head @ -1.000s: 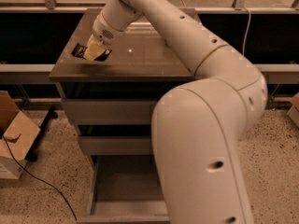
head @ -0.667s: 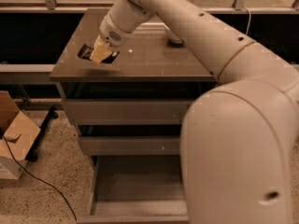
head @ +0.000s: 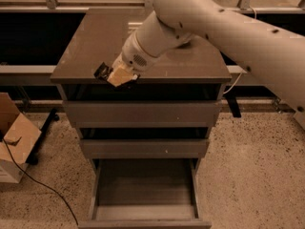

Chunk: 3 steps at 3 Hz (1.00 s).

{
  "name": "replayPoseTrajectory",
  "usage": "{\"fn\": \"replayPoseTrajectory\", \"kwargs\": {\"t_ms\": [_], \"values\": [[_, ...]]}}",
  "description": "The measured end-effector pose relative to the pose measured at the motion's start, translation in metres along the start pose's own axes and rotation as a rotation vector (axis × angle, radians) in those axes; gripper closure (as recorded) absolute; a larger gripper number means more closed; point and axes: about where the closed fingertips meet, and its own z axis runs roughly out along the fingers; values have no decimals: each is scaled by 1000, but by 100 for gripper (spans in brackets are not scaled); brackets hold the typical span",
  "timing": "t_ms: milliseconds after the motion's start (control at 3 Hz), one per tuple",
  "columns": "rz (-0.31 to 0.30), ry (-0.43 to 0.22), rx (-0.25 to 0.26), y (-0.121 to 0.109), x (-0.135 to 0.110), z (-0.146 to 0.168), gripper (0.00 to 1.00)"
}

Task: Place rxbar chocolate into bottom drawer

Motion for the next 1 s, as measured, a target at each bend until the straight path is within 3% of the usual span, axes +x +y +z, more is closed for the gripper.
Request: {"fn": "replayPoseTrajectory", "kwargs": {"t_ms": [333,667,1000], "values": [[20,22,3,38,36,-6,100],[62,48,31,81,91,-11,100],[114,44,43,94,131,-4,100]]}}
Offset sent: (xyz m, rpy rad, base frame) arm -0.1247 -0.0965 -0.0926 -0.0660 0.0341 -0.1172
